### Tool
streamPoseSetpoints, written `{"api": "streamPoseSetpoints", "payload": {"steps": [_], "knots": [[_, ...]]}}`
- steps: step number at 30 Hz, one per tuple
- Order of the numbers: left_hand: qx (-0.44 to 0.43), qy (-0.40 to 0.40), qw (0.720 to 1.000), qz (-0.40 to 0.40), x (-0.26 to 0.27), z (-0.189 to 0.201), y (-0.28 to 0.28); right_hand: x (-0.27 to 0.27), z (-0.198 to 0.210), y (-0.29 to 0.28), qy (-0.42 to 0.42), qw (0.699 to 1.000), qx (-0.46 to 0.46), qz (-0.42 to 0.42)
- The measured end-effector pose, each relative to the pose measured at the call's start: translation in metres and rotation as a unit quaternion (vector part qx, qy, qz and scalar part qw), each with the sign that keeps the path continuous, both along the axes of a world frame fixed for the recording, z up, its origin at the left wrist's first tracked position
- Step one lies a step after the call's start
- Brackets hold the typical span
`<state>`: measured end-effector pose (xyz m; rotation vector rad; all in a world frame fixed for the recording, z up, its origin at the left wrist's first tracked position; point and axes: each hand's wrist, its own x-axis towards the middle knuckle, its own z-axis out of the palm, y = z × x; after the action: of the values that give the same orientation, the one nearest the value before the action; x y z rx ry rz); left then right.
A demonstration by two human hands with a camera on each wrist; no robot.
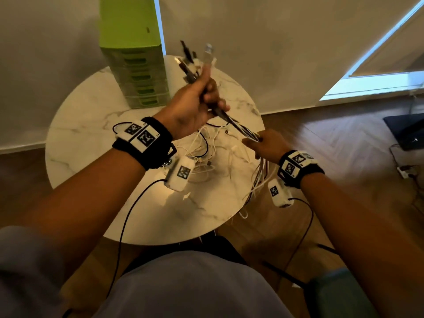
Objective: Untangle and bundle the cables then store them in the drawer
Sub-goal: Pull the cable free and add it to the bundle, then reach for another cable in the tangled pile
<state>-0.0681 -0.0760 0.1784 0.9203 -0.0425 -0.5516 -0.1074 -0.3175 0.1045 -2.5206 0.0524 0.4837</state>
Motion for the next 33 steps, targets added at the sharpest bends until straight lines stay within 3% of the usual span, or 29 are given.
{"api": "streamPoseSetpoints", "payload": {"steps": [3,7,11,14,17,21,23,26,29,33], "knots": [[-0.089,0.034,0.99,0.108,0.014,0.005,0.003,-0.024,-0.019,0.007,0.044,0.994,0.074,-0.064],[-0.08,0.021,0.976,0.202,0.028,0.007,0.007,-0.057,-0.034,0.03,0.117,0.978,0.168,0.036],[0.002,-0.016,0.967,0.253,0.038,0.001,0.007,-0.078,-0.053,0.055,0.034,0.984,-0.014,0.177],[0.063,-0.026,0.972,0.227,0.038,-0.01,0.007,-0.078,-0.071,0.045,0.001,0.98,-0.116,0.164],[0.14,-0.017,0.979,0.145,0.021,-0.031,-0.001,-0.079,-0.087,0.023,0.005,0.965,-0.189,0.183],[0.213,-0.015,0.975,0.064,-0.001,-0.065,-0.003,-0.087,-0.095,0.011,0.094,0.951,-0.146,0.256],[0.219,-0.001,0.974,0.052,-0.004,-0.075,0.001,-0.077,-0.089,0.005,0.097,0.964,-0.079,0.236],[0.238,0.01,0.97,0.048,-0.001,-0.081,0.003,-0.038,-0.082,-0.006,0.047,0.993,0.007,0.106],[0.248,0.011,0.967,0.056,0.006,-0.082,0.001,0.015,-0.092,-0.02,0.01,0.999,-0.019,0.026],[0.253,0.01,0.966,0.051,0.015,-0.084,-0.004,0.068,-0.117,-0.031,0.064,0.996,-0.058,-0.023]]}}
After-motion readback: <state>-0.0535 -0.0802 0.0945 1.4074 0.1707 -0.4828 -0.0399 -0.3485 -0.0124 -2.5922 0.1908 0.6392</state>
